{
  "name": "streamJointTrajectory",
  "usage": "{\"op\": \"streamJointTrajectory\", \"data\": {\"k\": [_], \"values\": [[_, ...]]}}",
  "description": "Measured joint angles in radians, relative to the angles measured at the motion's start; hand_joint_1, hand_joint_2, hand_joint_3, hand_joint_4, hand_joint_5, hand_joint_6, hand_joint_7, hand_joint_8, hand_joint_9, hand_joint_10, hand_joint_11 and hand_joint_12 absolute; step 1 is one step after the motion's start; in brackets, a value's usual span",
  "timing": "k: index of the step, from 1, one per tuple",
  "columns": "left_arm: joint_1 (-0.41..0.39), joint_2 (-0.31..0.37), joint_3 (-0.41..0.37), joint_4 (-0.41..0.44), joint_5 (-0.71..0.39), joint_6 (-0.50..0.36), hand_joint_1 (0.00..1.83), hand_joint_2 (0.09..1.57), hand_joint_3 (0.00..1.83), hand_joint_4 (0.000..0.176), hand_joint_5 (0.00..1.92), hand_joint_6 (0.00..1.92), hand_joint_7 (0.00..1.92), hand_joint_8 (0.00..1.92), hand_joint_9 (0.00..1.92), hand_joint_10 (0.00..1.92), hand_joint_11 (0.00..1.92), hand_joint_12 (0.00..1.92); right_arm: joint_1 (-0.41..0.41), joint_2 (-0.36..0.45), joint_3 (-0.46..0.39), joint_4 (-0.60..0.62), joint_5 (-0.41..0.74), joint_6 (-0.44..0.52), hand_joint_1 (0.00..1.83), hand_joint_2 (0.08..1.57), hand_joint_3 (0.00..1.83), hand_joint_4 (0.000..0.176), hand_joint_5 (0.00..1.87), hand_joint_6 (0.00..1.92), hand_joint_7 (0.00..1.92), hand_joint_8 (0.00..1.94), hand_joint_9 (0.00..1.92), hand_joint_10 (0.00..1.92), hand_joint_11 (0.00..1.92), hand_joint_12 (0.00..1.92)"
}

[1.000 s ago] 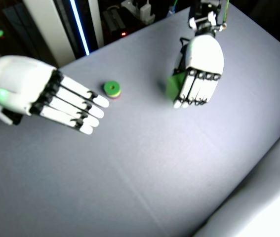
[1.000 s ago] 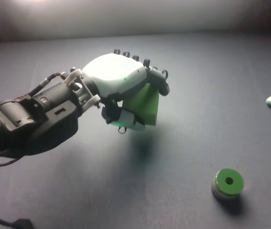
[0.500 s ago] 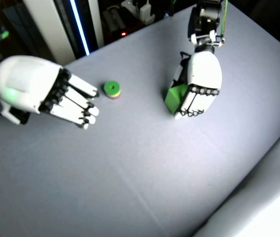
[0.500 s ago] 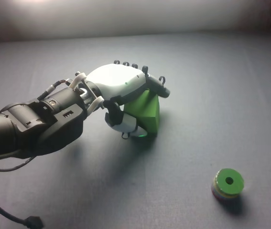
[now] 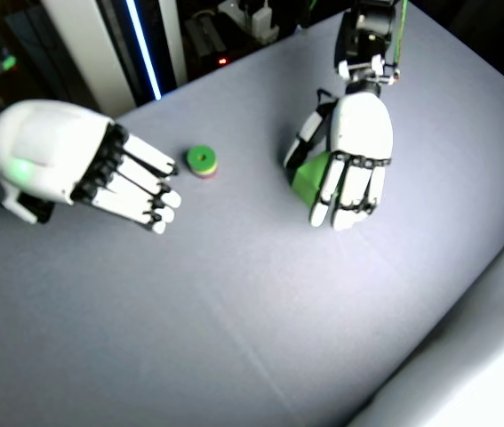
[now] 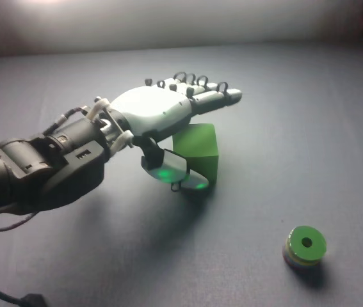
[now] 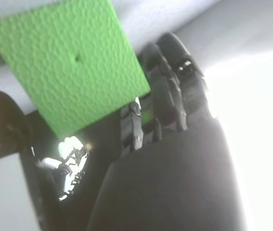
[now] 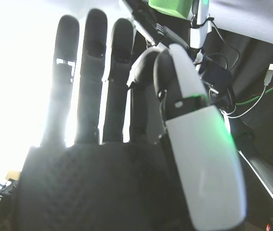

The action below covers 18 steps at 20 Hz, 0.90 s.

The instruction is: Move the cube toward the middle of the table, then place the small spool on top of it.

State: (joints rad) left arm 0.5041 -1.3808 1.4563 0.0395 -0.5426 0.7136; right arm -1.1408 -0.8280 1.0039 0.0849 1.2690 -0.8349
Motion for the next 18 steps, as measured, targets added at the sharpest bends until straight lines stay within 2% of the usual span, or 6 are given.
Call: {"op": "streamJointTrajectory", "data": {"k": [4,8,10,16,17,18], "values": [[0.036,0.095,-0.104,-0.001,-0.089,0.018,0.92,0.95,0.00,0.171,0.06,0.00,0.02,0.00,0.04,0.00,0.00,0.18,0.017,0.000,0.000,-0.035,-0.021,0.016,0.69,1.29,0.00,0.000,0.75,0.00,0.90,0.00,0.94,0.01,0.49,1.12],[0.170,0.280,-0.261,-0.054,-0.259,0.072,0.56,0.90,0.00,0.176,0.07,0.00,0.00,0.00,0.00,0.00,0.00,0.08,0.089,0.000,0.001,-0.154,-0.094,0.034,0.70,1.18,0.00,0.000,0.60,0.00,0.66,0.00,0.66,0.00,0.33,0.80],[0.257,0.363,-0.320,-0.104,-0.332,0.075,0.60,0.94,0.00,0.176,0.03,0.00,0.00,0.00,0.00,0.00,0.00,0.00,0.123,0.000,0.006,-0.235,-0.153,0.064,0.70,1.14,0.00,0.000,0.50,0.00,0.56,0.00,0.65,0.00,0.33,0.92],[0.447,0.495,-0.477,-0.156,-0.581,0.095,0.75,0.94,0.00,0.131,0.03,0.01,0.00,0.00,0.00,0.00,0.08,0.03,0.229,-0.001,0.019,-0.457,-0.341,0.139,0.79,1.04,0.00,0.076,0.41,0.00,0.48,0.00,0.71,0.02,0.39,0.98],[0.472,0.512,-0.494,-0.167,-0.610,0.095,0.72,0.93,0.00,0.149,0.03,0.01,0.00,0.00,0.00,0.00,0.13,0.06,0.249,-0.010,0.026,-0.496,-0.367,0.159,0.87,1.00,0.00,0.076,0.43,0.00,0.49,0.00,0.73,0.02,0.38,0.98],[0.503,0.531,-0.508,-0.183,-0.646,0.096,0.74,0.93,0.00,0.155,0.04,0.01,0.00,0.00,0.01,0.00,0.14,0.07,0.277,-0.026,0.037,-0.542,-0.401,0.180,0.89,0.99,0.00,0.057,0.42,0.00,0.49,0.00,0.72,0.01,0.38,0.98]]}}
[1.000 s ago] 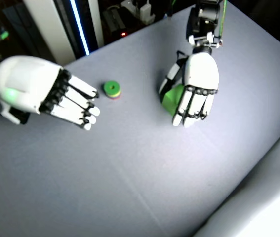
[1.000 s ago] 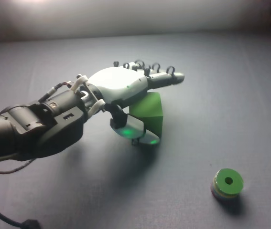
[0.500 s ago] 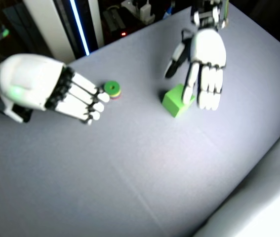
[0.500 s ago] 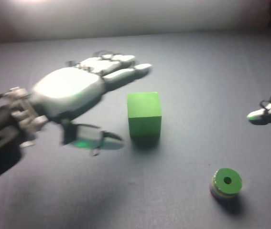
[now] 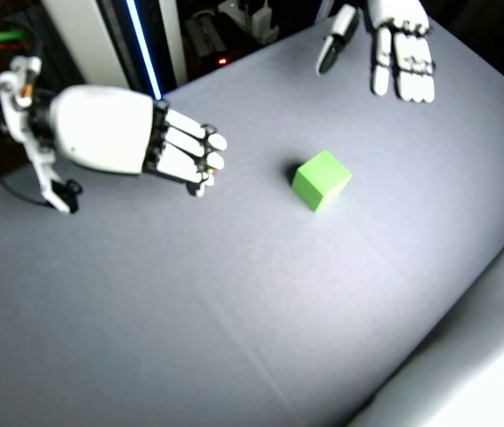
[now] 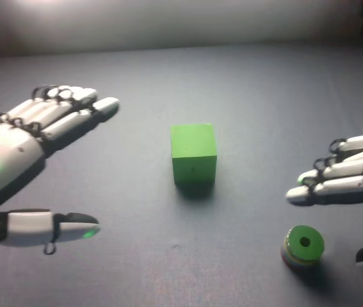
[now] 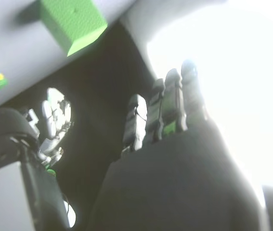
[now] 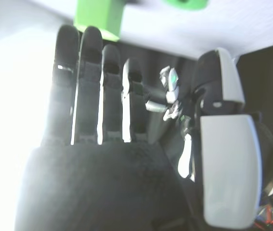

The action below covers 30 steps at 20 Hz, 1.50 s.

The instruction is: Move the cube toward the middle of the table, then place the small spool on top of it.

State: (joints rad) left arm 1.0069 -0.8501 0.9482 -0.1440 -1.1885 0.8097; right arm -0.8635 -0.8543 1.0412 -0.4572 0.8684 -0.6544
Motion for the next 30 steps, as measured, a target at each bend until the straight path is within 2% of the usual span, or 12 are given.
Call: {"op": "streamJointTrajectory", "data": {"k": [1,3,6,12,14,20,22,24,25,26,27,30], "values": [[0.023,0.008,-0.009,-0.011,-0.023,0.001,0.75,0.92,0.00,0.155,0.05,0.01,0.01,0.00,0.00,0.00,0.13,0.06,0.018,-0.011,0.004,-0.029,-0.029,0.004,0.89,0.97,0.00,0.061,0.42,0.00,0.51,0.00,0.70,0.00,0.38,0.92],[0.069,0.019,-0.028,-0.046,-0.063,0.002,0.78,0.93,0.00,0.139,0.10,0.02,0.03,0.01,0.02,0.01,0.12,0.06,0.052,-0.037,0.009,-0.089,-0.083,0.005,0.91,0.97,0.00,0.030,0.46,0.00,0.52,0.00,0.68,0.00,0.36,0.84],[0.120,0.025,-0.043,-0.085,-0.085,0.002,0.79,0.94,0.00,0.137,0.11,0.01,0.05,0.01,0.03,0.01,0.10,0.07,0.090,-0.073,0.023,-0.148,-0.133,0.013,0.97,0.95,0.00,0.042,0.51,0.01,0.50,0.00,0.64,0.00,0.32,0.81],[0.144,0.041,-0.054,-0.096,-0.132,0.003,0.79,0.94,0.00,0.125,0.10,0.01,0.02,0.00,0.01,0.00,0.08,0.07,0.108,-0.128,0.048,-0.192,-0.199,0.023,0.99,0.98,0.00,0.028,0.51,0.01,0.54,0.02,0.70,0.03,0.35,1.04],[0.144,0.041,-0.054,-0.096,-0.134,0.003,0.79,0.95,0.00,0.116,0.10,0.00,0.02,0.00,0.01,0.00,0.08,0.07,0.108,-0.137,0.053,-0.198,-0.206,0.023,1.05,0.97,0.00,0.000,0.57,0.01,0.59,0.02,0.73,0.03,0.32,1.08],[0.150,0.041,-0.058,-0.095,-0.137,0.002,0.79,0.95,0.00,0.114,0.11,0.00,0.03,0.00,0.01,0.00,0.09,0.08,0.108,-0.152,0.063,-0.198,-0.223,0.023,1.17,0.99,0.00,0.000,0.75,0.00,0.76,0.01,0.85,0.11,0.38,1.21],[0.150,0.041,-0.058,-0.096,-0.137,0.002,0.78,0.95,0.00,0.119,0.10,0.00,0.02,0.00,0.00,0.00,0.08,0.09,0.108,-0.156,0.071,-0.198,-0.226,0.023,1.20,1.01,0.00,0.000,0.78,0.00,0.78,0.00,0.81,0.35,0.43,1.31],[0.150,0.041,-0.058,-0.096,-0.137,0.001,0.78,0.95,0.00,0.125,0.10,0.00,0.01,0.00,0.00,0.00,0.08,0.09,0.108,-0.158,0.073,-0.198,-0.229,0.023,1.21,1.05,0.00,0.000,0.82,0.00,0.84,0.02,0.68,0.94,0.50,1.43],[0.150,0.041,-0.058,-0.096,-0.137,0.001,0.78,0.95,0.00,0.125,0.10,0.00,0.01,0.00,0.00,0.00,0.08,0.10,0.112,-0.158,0.073,-0.198,-0.231,0.025,1.23,1.04,0.00,0.000,0.87,0.01,0.90,0.03,0.71,1.02,0.54,1.39],[0.151,0.041,-0.058,-0.096,-0.137,0.001,0.80,0.96,0.00,0.129,0.10,0.00,0.00,0.00,0.00,0.00,0.07,0.10,0.113,-0.158,0.075,-0.197,-0.230,0.024,1.23,1.10,0.00,0.000,0.95,0.68,0.97,0.90,0.78,1.15,0.66,1.40],[0.150,0.040,-0.058,-0.093,-0.138,0.000,0.80,0.95,0.00,0.149,0.10,0.00,0.00,0.00,0.00,0.00,0.08,0.11,0.116,-0.162,0.077,-0.187,-0.225,0.024,1.23,1.17,0.00,0.000,0.90,0.87,0.86,1.41,0.76,1.49,0.68,1.66],[0.151,0.040,-0.058,-0.093,-0.138,-0.002,0.81,0.95,0.00,0.150,0.09,0.00,0.00,0.00,0.00,0.00,0.07,0.11,0.126,-0.166,0.085,-0.181,-0.233,0.027,1.17,1.14,0.00,0.000,0.95,0.96,0.73,1.63,0.70,1.85,0.65,1.89]]}}
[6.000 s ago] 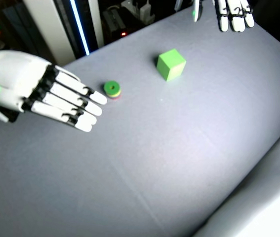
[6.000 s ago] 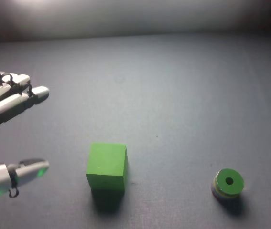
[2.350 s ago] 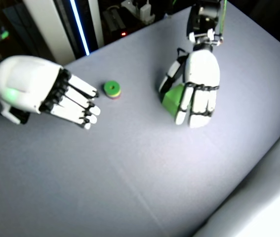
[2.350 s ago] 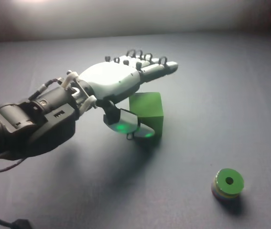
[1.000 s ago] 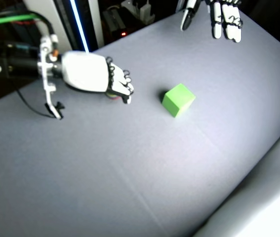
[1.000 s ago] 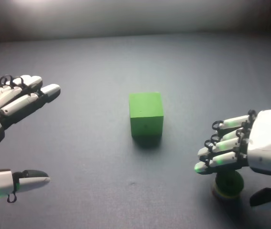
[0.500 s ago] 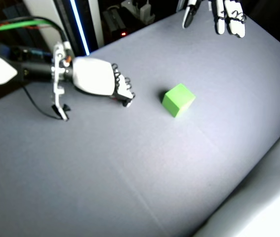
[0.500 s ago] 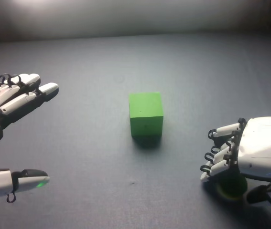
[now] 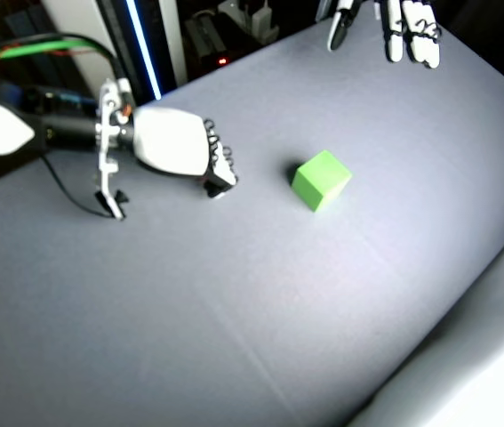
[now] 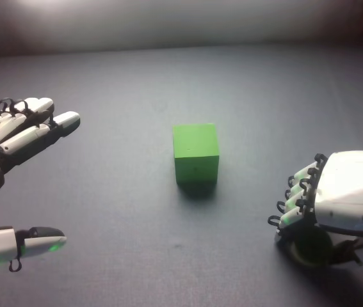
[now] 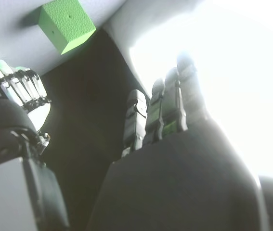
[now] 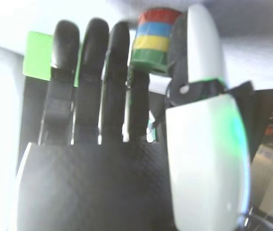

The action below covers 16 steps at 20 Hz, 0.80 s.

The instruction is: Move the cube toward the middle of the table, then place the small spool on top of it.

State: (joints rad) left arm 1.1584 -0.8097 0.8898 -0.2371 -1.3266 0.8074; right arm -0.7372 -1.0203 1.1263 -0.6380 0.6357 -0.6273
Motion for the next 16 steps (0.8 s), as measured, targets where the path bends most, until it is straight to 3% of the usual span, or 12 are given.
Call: {"op": "streamJointTrajectory", "data": {"k": [1,2,3,5,6,7,9,10,12,13,14,16], "values": [[0.000,0.000,0.000,0.000,0.000,0.000,0.81,0.95,0.00,0.154,0.10,0.00,0.00,0.00,0.00,0.00,0.07,0.12,0.008,-0.001,0.003,0.007,-0.001,0.000,1.16,1.13,0.00,0.000,0.94,1.02,0.67,1.65,0.67,1.88,0.59,1.91],[0.000,0.000,0.000,0.000,-0.001,0.000,0.80,0.93,0.00,0.158,0.10,0.00,0.00,0.00,0.00,0.00,0.07,0.12,0.011,-0.004,0.012,0.024,0.005,-0.002,1.21,1.15,0.00,0.000,0.94,0.94,0.87,1.34,0.78,1.45,0.61,1.62],[0.000,0.000,0.000,0.002,-0.003,0.000,0.81,0.93,0.00,0.155,0.10,0.00,0.00,0.00,0.00,0.00,0.07,0.13,0.016,-0.004,0.021,0.058,0.013,-0.001,1.22,1.14,0.00,0.000,0.96,0.88,0.93,1.26,0.88,1.28,0.74,1.56],[0.000,-0.001,0.000,0.000,-0.006,0.000,0.80,0.94,0.00,0.156,0.11,0.00,0.01,0.00,0.00,0.00,0.07,0.14,0.018,-0.004,0.043,0.132,0.051,-0.002,1.26,1.10,0.00,0.000,1.11,0.59,0.96,1.25,0.88,1.26,0.74,1.60],[0.000,-0.003,0.000,-0.001,-0.005,0.000,0.80,0.94,0.00,0.147,0.11,0.00,0.03,0.01,0.01,0.00,0.08,0.15,0.030,-0.004,0.051,0.149,0.063,-0.002,1.26,1.13,0.00,0.000,1.04,0.65,0.92,1.34,0.84,1.34,0.71,1.66],[0.000,-0.005,0.000,-0.003,-0.003,0.000,0.80,0.93,0.00,0.137,0.11,0.00,0.05,0.00,0.03,0.00,0.01,0.39,0.051,-0.004,0.063,0.180,0.081,-0.003,1.24,1.11,0.00,0.000,1.00,0.81,0.99,1.14,0.88,1.13,0.74,1.54],[0.000,-0.005,0.000,0.003,-0.003,0.000,0.80,0.93,0.00,0.142,0.11,0.00,0.05,0.00,0.03,0.00,0.00,0.41,0.088,-0.009,0.084,0.213,0.118,-0.005,1.27,1.10,0.00,0.000,1.07,0.65,1.00,1.18,0.89,1.13,0.72,1.59],[0.000,-0.005,0.000,0.003,-0.003,0.000,0.80,0.94,0.00,0.148,0.11,0.00,0.05,0.00,0.03,0.00,0.00,0.42,0.106,-0.019,0.096,0.222,0.126,-0.005,1.23,1.10,0.01,0.000,0.99,0.96,1.03,0.94,0.87,0.79,0.58,1.32],[0.000,-0.005,0.000,0.000,-0.002,0.000,0.81,0.94,0.00,0.142,0.12,0.00,0.06,0.00,0.04,0.00,0.00,0.46,0.153,-0.056,0.134,0.227,0.129,-0.006,1.37,1.09,0.00,0.000,0.95,1.10,1.14,0.65,0.89,1.10,0.59,1.00],[0.000,-0.008,0.001,0.000,-0.002,-0.001,0.81,0.94,0.00,0.151,0.11,0.00,0.06,0.00,0.04,0.00,0.00,0.47,0.174,-0.074,0.149,0.226,0.129,-0.005,1.27,1.09,0.00,0.000,1.00,1.09,1.10,0.65,0.90,0.62,0.54,1.04],[0.000,-0.011,0.001,-0.003,0.002,-0.001,0.79,0.94,0.00,0.158,0.11,0.00,0.07,0.00,0.05,0.00,0.00,0.51,0.191,-0.089,0.161,0.225,0.128,-0.005,1.24,1.09,0.00,0.001,1.02,0.96,1.06,0.83,0.94,0.53,0.50,1.33],[0.000,-0.011,0.002,0.000,0.010,-0.002,0.79,0.93,0.00,0.168,0.12,0.00,0.07,0.00,0.05,0.00,0.00,0.50,0.234,-0.127,0.191,0.222,0.113,-0.006,1.23,1.11,0.00,0.000,1.00,1.05,1.01,0.86,0.91,0.49,0.39,1.46]]}}
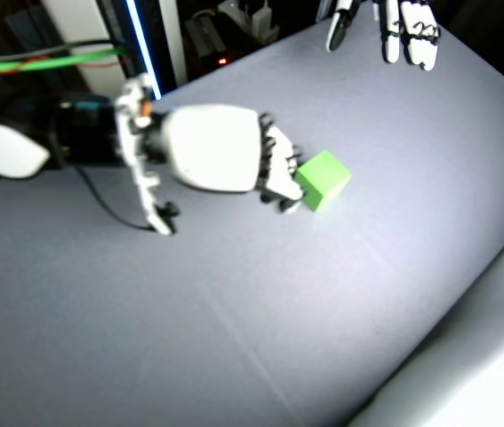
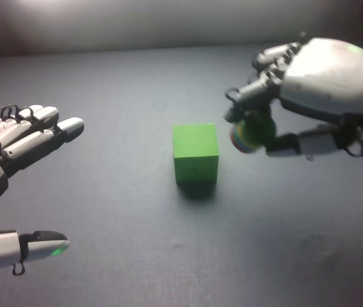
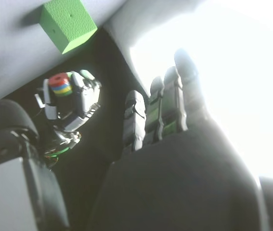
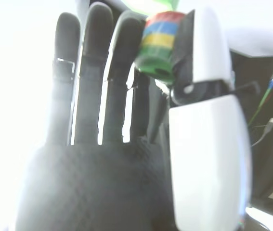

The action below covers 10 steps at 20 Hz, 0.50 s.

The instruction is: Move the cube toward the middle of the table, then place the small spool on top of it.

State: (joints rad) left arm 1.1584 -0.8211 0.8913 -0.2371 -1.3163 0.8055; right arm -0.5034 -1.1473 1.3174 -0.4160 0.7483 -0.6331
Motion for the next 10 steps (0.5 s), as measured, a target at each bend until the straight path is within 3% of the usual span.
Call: {"op": "streamJointTrajectory", "data": {"k": [1,2,3,4,5,6,7,8,9,10], "values": [[0.000,0.000,0.000,0.000,-0.001,-0.001,0.80,0.93,0.00,0.172,0.12,0.00,0.06,0.00,0.04,0.00,0.00,0.47,0.023,-0.023,0.020,0.000,-0.018,-0.005,1.25,1.07,0.00,0.000,1.08,0.92,1.10,0.69,0.99,0.26,0.42,1.21],[0.000,0.000,0.003,0.003,0.000,-0.003,0.80,0.93,0.00,0.172,0.12,0.00,0.06,0.00,0.04,0.00,0.00,0.47,0.039,-0.042,0.036,-0.002,-0.030,-0.011,1.25,1.07,0.00,0.000,1.08,0.92,1.10,0.69,0.99,0.26,0.42,1.21],[0.000,0.000,0.006,0.004,0.000,-0.004,0.80,0.93,0.00,0.172,0.12,0.00,0.06,0.00,0.04,0.00,0.00,0.47,0.059,-0.066,0.058,-0.003,-0.053,-0.014,1.26,1.04,0.00,0.000,1.18,0.58,1.15,0.79,1.10,0.48,0.60,1.43],[0.000,0.000,0.007,0.001,-0.001,-0.007,0.80,0.93,0.00,0.172,0.12,0.00,0.06,0.00,0.04,0.00,0.00,0.47,0.068,-0.084,0.073,-0.006,-0.073,-0.015,1.26,1.04,0.00,0.000,1.18,0.58,1.15,0.79,1.10,0.48,0.60,1.43],[0.000,-0.001,0.011,0.001,0.000,-0.010,0.80,0.92,0.00,0.170,0.12,0.00,0.07,0.00,0.05,0.00,0.00,0.49,0.077,-0.106,0.089,-0.016,-0.097,-0.015,1.26,1.03,0.00,0.026,1.19,0.60,1.20,0.66,1.09,0.50,0.58,1.38],[0.000,-0.006,0.012,-0.003,-0.001,-0.011,0.79,0.92,0.00,0.175,0.12,0.00,0.07,0.00,0.05,0.00,0.00,0.49,0.088,-0.126,0.105,-0.027,-0.121,-0.015,1.27,1.02,0.00,0.016,1.24,0.50,1.20,0.68,1.10,0.55,0.63,1.44],[0.000,-0.009,0.012,-0.002,0.000,-0.012,0.79,0.93,0.00,0.159,0.12,0.00,0.06,0.00,0.05,0.00,0.00,0.48,0.090,-0.137,0.108,-0.029,-0.142,-0.016,1.26,1.03,0.00,0.000,1.25,0.43,1.13,0.84,1.01,0.73,0.65,1.53],[0.000,-0.011,0.012,0.002,0.000,-0.014,0.79,0.93,0.00,0.159,0.12,0.00,0.06,0.00,0.05,0.00,0.00,0.48,0.090,-0.137,0.108,-0.035,-0.142,-0.014,1.26,1.03,0.00,0.000,1.25,0.43,1.13,0.84,1.01,0.73,0.65,1.53],[0.000,-0.011,0.012,0.005,0.002,-0.014,0.80,0.93,0.00,0.150,0.12,0.00,0.05,0.00,0.05,0.00,0.00,0.45,0.090,-0.137,0.108,-0.037,-0.147,-0.015,1.21,1.02,0.00,0.000,1.24,0.52,1.12,1.02,1.12,1.31,0.93,1.83],[0.000,-0.011,0.012,0.004,0.000,-0.014,0.80,0.93,0.00,0.152,0.11,0.00,0.05,0.00,0.04,0.00,0.00,0.44,0.090,-0.136,0.108,-0.033,-0.147,-0.015,1.27,1.05,0.00,0.000,1.23,0.39,1.05,1.12,0.87,1.31,0.66,1.77]]}}
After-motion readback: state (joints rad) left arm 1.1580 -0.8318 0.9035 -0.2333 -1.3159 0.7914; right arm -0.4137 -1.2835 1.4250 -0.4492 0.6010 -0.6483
